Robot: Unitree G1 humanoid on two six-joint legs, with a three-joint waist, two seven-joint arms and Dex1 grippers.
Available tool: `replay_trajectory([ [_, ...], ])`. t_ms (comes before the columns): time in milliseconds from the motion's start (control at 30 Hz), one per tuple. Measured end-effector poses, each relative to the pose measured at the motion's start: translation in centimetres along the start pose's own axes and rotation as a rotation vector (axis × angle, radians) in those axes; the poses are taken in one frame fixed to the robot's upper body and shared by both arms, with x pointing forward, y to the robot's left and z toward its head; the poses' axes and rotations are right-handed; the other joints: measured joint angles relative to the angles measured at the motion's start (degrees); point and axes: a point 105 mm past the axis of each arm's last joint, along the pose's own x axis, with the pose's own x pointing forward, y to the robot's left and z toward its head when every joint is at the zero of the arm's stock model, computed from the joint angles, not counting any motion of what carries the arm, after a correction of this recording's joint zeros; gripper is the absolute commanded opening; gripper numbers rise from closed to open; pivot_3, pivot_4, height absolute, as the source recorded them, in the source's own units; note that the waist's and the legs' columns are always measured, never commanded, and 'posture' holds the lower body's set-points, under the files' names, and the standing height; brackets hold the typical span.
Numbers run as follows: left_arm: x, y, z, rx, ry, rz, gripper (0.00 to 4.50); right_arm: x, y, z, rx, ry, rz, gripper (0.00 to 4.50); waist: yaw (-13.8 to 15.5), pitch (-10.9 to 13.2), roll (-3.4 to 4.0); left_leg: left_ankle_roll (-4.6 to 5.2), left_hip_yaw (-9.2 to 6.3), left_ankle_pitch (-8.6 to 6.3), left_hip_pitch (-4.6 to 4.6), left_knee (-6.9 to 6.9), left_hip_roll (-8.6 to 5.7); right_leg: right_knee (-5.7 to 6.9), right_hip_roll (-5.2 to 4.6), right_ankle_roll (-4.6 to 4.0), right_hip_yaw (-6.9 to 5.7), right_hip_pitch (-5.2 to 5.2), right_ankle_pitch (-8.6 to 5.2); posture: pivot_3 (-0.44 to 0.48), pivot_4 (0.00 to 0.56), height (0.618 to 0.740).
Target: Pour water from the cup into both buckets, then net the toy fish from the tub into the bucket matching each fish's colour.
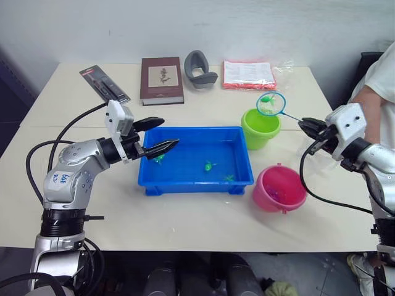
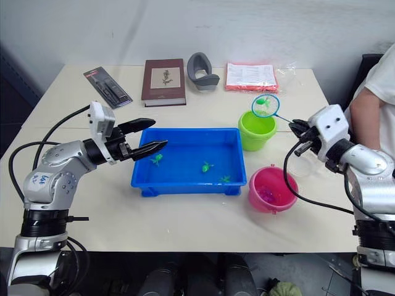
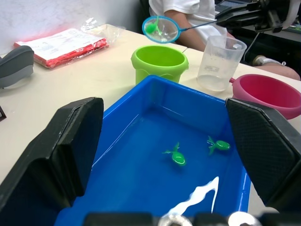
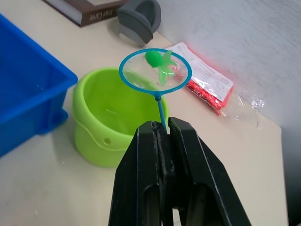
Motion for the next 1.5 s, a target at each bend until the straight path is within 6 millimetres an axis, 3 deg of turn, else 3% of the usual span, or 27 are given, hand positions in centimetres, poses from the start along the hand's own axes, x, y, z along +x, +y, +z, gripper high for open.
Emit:
replay_trajectory([
  [200, -0.1, 0.0, -0.1, 0.001, 0.001, -0.001, 4.44, -0.3, -1.0, -0.7, -0.272, 0.049, -0.046, 0.00, -0.04, 0.00, 0.01, -0.05, 0.00, 0.03, 0.00, 0.00, 0.01, 0.01, 0.00, 0.00, 0.01, 0.00, 0.00, 0.000, 0.150, 0.740],
  [433, -0.3, -0.3, -0.4, 0.000, 0.004, -0.004, 4.44, -0.6, -1.6, 0.7, -0.599, -0.006, -0.066, 0.00, -0.15, 0.01, 0.01, -0.13, 0.01, 0.07, 0.04, 0.01, 0.06, -0.01, 0.04, 0.00, 0.02, 0.00, 0.00, 0.000, 0.150, 0.740],
  [867, -0.4, -0.5, -0.7, 0.011, 0.004, -0.016, 4.44, -0.2, 0.3, -0.9, -0.830, 0.030, 0.034, 0.00, -0.17, 0.01, 0.01, -0.16, 0.01, 0.10, 0.05, 0.04, 0.06, -0.01, 0.03, -0.01, 0.05, 0.00, -0.01, 0.000, 0.150, 0.740],
  [1200, -0.2, -0.9, -0.9, 0.038, 0.015, -0.045, 4.44, 0.2, 0.1, -0.8, -1.071, 0.012, 0.045, 0.00, -0.21, 0.01, 0.02, -0.20, 0.03, 0.12, 0.07, 0.04, 0.07, -0.02, 0.03, -0.03, 0.07, -0.01, -0.02, 0.000, 0.150, 0.740],
  [1500, -0.1, -1.1, -1.0, 0.046, 0.016, -0.053, 4.44, 0.2, 0.3, -1.7, -1.123, -0.015, 0.067, 0.00, -0.23, 0.01, 0.02, -0.22, 0.03, 0.15, 0.07, 0.04, 0.07, -0.02, 0.04, -0.04, 0.09, -0.01, -0.02, 0.000, 0.150, 0.740],
])
